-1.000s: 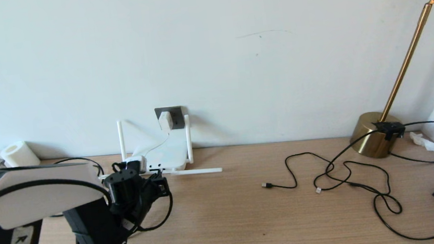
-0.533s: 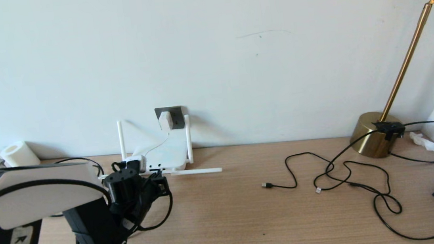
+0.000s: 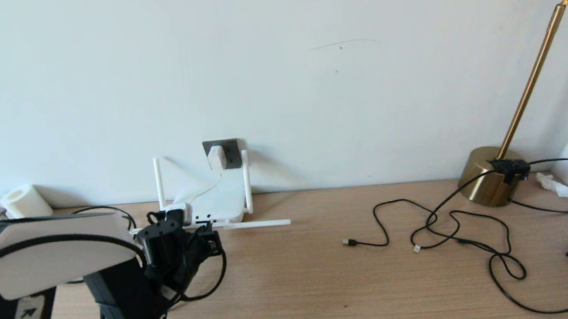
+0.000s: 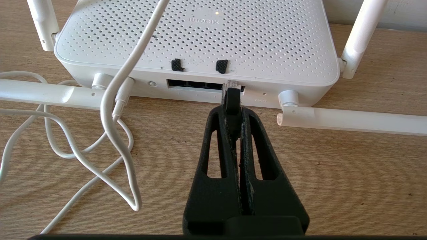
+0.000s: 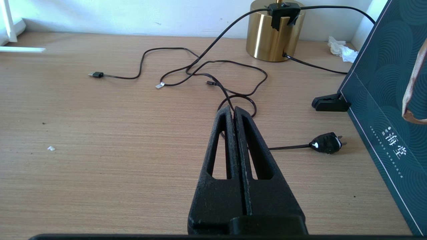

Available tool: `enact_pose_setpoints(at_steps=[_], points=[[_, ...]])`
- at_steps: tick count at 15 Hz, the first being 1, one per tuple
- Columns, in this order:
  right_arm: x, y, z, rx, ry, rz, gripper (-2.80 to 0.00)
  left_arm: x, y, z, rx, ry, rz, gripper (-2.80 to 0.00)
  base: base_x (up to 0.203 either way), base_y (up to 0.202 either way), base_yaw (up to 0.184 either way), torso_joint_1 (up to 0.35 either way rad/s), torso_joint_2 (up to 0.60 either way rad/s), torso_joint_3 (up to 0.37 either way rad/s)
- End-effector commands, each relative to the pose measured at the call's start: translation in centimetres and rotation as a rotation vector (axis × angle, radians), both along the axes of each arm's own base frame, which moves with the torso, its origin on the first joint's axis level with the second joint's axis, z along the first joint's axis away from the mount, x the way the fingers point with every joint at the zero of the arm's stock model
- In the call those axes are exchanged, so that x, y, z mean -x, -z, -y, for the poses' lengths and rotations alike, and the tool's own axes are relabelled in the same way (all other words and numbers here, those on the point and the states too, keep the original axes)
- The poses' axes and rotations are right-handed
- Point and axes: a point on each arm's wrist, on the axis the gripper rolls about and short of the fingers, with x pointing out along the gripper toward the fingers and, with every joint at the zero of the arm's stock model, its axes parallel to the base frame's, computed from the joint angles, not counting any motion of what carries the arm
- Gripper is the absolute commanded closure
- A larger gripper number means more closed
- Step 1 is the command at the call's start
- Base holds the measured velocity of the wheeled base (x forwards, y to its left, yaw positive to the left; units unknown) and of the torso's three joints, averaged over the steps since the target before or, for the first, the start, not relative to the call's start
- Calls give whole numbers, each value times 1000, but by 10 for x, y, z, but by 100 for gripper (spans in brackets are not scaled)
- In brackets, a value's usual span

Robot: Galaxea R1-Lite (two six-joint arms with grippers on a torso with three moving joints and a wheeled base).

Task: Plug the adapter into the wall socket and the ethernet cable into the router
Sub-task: Plug cable into router interface

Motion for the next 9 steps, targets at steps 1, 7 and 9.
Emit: enact_pose_setpoints(at_steps=[1, 7, 9], points=[[0, 0, 0, 0, 0, -1, 0, 0, 0, 0, 2, -1, 6, 0, 0, 0, 0, 0, 0, 0], [0, 0, 0, 0, 0, 1, 0, 0, 1, 0, 1, -1, 4, 0, 0, 0, 0, 0, 0, 0], [0, 0, 0, 0, 0, 0, 0, 0, 0, 0, 1, -1, 4, 0, 0, 0, 0, 0, 0, 0]])
